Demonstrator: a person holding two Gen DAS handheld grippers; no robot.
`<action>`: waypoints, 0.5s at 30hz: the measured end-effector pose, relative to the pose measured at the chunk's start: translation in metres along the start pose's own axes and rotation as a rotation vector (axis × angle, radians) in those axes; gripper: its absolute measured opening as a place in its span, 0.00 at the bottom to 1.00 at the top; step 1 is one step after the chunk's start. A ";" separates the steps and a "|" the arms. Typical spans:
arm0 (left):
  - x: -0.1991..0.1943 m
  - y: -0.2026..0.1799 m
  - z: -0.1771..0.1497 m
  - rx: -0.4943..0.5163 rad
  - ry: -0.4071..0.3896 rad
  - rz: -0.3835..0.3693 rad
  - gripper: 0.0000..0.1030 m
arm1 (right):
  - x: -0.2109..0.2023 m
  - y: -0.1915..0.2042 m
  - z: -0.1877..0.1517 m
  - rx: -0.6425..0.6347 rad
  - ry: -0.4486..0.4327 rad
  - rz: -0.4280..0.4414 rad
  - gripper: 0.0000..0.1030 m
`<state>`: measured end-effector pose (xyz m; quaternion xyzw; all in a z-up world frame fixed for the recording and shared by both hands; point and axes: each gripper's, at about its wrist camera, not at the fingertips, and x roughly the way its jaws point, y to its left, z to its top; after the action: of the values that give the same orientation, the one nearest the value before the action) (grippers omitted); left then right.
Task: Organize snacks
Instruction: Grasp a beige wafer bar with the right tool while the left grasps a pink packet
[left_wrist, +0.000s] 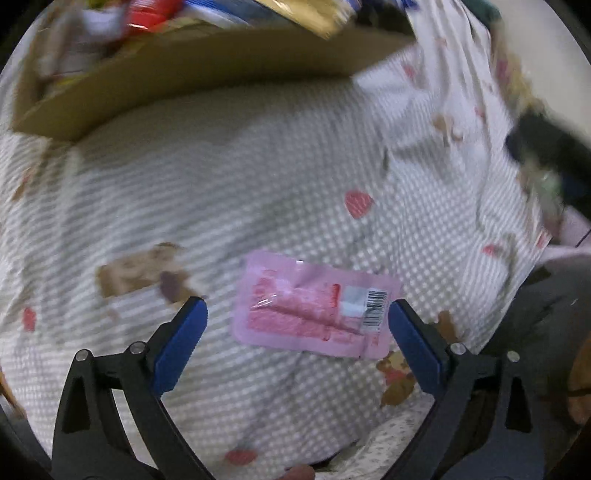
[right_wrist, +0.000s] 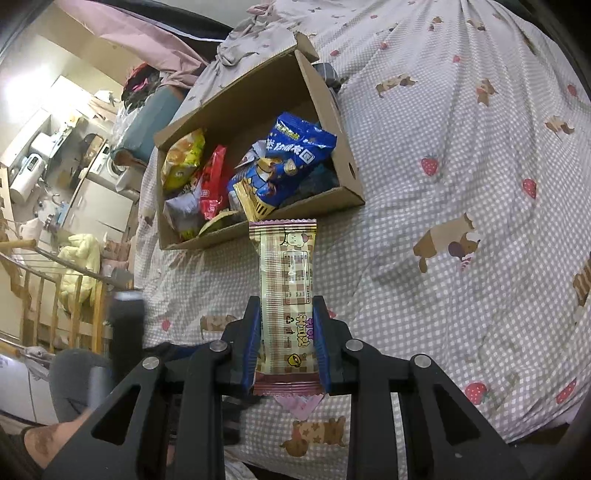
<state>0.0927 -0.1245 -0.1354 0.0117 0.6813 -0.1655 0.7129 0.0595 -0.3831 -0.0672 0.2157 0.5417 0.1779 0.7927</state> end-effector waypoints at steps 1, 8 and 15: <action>0.008 -0.003 0.001 0.014 0.021 0.007 0.94 | -0.001 0.000 0.000 0.002 -0.001 0.002 0.27; 0.039 -0.025 0.009 0.083 0.121 0.047 1.00 | -0.004 -0.006 -0.003 0.013 0.008 0.021 0.27; 0.049 -0.057 0.004 0.122 0.111 0.130 1.00 | -0.002 0.000 0.000 0.004 0.009 0.033 0.27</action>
<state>0.0828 -0.1897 -0.1711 0.1086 0.7062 -0.1591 0.6813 0.0584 -0.3842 -0.0655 0.2255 0.5419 0.1907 0.7868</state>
